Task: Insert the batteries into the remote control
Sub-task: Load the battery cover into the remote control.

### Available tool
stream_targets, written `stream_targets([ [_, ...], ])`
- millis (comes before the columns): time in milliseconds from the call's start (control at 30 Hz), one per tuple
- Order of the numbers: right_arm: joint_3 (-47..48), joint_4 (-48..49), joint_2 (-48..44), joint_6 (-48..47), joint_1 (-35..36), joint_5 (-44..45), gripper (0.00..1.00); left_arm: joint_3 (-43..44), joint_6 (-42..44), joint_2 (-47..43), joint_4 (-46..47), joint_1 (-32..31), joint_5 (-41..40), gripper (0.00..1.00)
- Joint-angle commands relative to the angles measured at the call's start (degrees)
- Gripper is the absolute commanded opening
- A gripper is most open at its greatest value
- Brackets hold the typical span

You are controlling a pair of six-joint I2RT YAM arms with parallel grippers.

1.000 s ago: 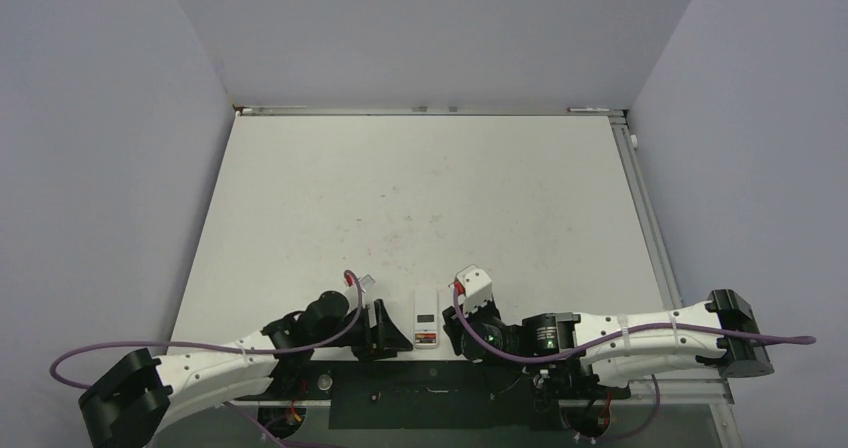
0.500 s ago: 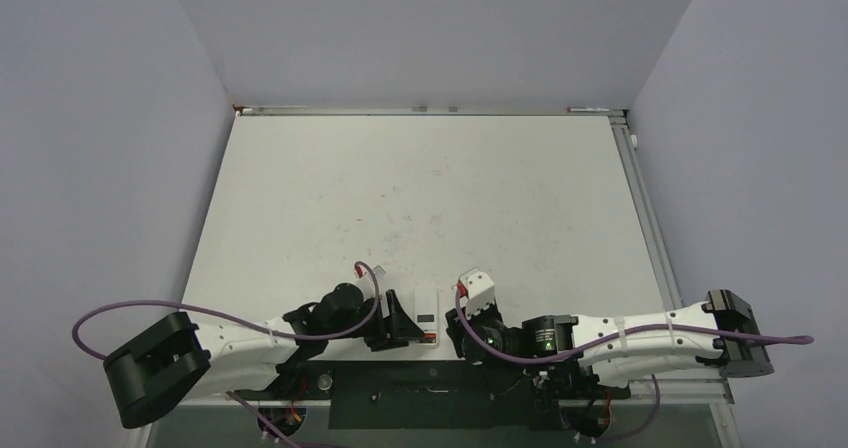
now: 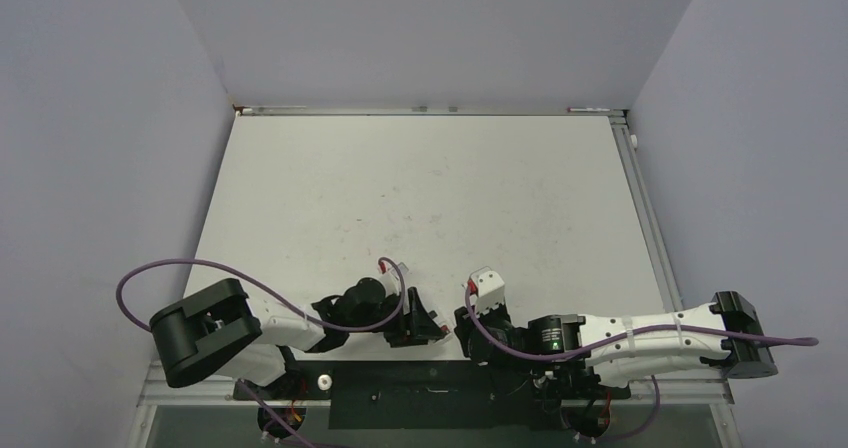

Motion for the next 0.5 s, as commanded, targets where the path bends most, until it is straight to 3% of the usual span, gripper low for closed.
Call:
stream_targets([
  [0,-0.5,-2.6,-1.5,2.0,0.5,1.4,0.20,3.4,0.4,2.5,6.2,-0.2,0.1,0.63],
  [233,0.0,-3.3,-0.8,0.4,0.5,0.1,0.20,3.0,1.5,-0.7,3.5,0.1,-0.5,0.62],
  [467,1.3,-0.1,2.6,-6.2,0.5,-3.0,0.20,3.1,5.9,-12.7,-11.0,1.9,-3.0,0.63],
])
